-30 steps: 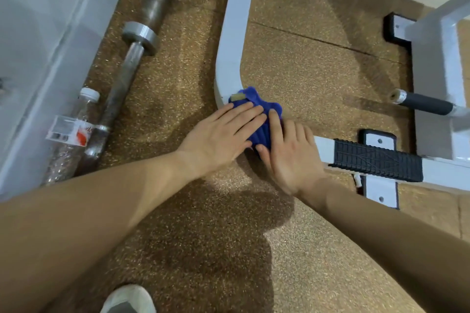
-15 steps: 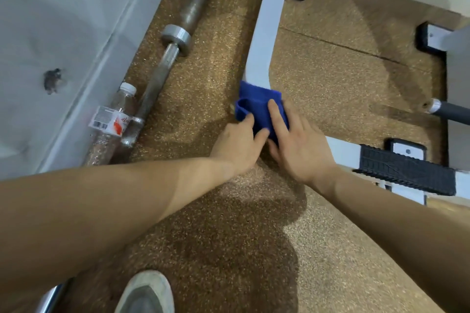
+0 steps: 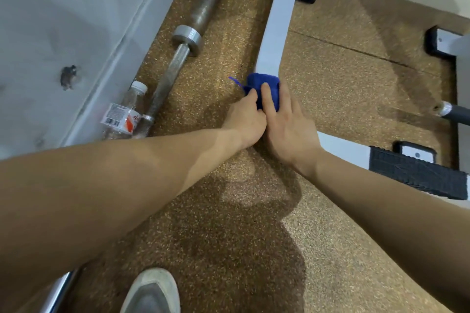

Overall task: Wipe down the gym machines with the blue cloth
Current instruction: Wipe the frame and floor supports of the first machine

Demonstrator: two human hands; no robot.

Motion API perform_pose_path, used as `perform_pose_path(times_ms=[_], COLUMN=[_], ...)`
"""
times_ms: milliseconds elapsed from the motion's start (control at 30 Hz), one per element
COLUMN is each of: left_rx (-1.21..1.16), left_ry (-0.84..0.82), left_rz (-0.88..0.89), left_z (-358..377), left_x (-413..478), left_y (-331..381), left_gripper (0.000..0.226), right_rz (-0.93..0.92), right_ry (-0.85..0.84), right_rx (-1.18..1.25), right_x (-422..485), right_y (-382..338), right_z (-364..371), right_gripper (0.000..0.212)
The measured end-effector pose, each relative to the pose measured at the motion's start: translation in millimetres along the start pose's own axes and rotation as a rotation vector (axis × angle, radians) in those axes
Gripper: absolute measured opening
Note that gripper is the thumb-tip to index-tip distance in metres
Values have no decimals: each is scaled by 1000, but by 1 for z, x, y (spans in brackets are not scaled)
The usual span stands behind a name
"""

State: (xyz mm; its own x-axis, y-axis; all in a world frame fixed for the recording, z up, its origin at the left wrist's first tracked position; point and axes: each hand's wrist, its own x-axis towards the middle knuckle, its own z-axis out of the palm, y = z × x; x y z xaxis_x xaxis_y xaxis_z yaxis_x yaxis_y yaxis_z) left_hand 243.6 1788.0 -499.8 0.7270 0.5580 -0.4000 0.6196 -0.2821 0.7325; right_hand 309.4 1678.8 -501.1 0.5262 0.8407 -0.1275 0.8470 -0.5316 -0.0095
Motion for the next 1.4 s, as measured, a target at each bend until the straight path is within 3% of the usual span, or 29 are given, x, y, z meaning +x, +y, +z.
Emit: perform_pose_path(times_ms=[67,167,267,333,533,633,733,833,1000,1167,1400], left_rx=[11,30,347,511,568,737,980,1152,1038,1010,1106], left_ry=[-17,-147,-246,-281,-3,116,94,68,71,74,22], left_rz=[2,73,311,508,800,850,901,973,1185,1153,1373], left_z=[11,19,14,10,-2,-5,-1,10,47,90,17], left_x=[-17,-48,-71,-77,-63,-48,-25,-6,-5,-19,27], left_y=[-3,-12,-15,-16,-31,-35,-32,-29,-2,10,-16], left_gripper=[31,49,57,58,45,58,69,65,61,53,55], right_rz=[-61,-166,-243,-181,-64,-28,-26,-42,-86,-49,18], right_ry=[24,65,67,39,16,64,109,132,150,145,192], right_rx=[-44,-113,-148,-144,-20,79,92,39,-109,-226,-189], right_x=[-18,-48,-81,-96,-60,-41,-38,-50,-89,-109,-67], right_y=[14,46,96,117,70,50,48,62,112,138,74], right_z=[5,15,19,14,5,8,13,17,19,24,24], right_gripper=[65,70,68,68,79,82,84,86,78,81,88])
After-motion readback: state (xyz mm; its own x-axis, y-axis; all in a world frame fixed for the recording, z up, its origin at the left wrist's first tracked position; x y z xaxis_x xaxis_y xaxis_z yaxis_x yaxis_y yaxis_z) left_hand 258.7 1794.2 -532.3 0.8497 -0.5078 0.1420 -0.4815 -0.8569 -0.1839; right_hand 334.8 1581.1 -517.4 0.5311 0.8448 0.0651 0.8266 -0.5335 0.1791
